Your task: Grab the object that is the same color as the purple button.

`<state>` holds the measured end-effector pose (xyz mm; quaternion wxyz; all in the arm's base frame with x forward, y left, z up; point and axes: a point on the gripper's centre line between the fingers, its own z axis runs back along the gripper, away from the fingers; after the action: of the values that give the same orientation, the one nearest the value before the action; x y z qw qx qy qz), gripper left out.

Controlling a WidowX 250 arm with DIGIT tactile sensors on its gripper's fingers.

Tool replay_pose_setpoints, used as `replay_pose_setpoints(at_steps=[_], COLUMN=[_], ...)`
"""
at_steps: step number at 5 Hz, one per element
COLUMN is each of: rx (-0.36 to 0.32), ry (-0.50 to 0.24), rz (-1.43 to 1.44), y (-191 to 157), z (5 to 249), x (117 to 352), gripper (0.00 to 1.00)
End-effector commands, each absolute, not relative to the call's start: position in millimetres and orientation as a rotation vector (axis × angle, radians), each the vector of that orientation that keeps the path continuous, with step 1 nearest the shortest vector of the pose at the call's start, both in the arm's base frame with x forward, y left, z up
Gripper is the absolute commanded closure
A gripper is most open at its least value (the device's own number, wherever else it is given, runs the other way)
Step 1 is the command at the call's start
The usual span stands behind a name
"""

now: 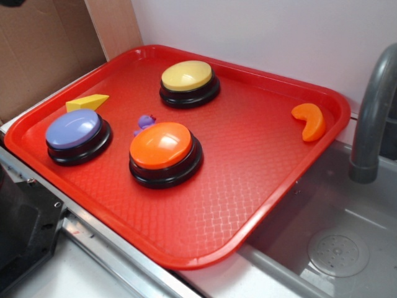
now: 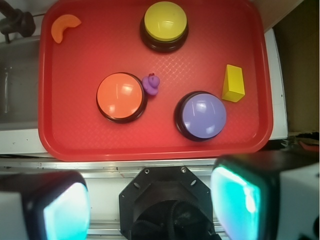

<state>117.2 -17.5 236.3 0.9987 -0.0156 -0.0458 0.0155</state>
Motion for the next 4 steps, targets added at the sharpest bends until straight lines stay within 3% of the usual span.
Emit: replay_pose_setpoints(at_steps=[1,2,3,4], rx=[-0.031,-0.084,-0.065,-0.12], ry=[-0.092,-0.041,0.048,0.08], rz=[0.031,0.195,0.399,0.611], y=[-17.5,-14.4,-11.2,-5.9], z=[236.3,215.4,188.7,160.6], x=[117.2,142.9,166.4,185.0], gripper=[0.0,0.0,0.0,0.0])
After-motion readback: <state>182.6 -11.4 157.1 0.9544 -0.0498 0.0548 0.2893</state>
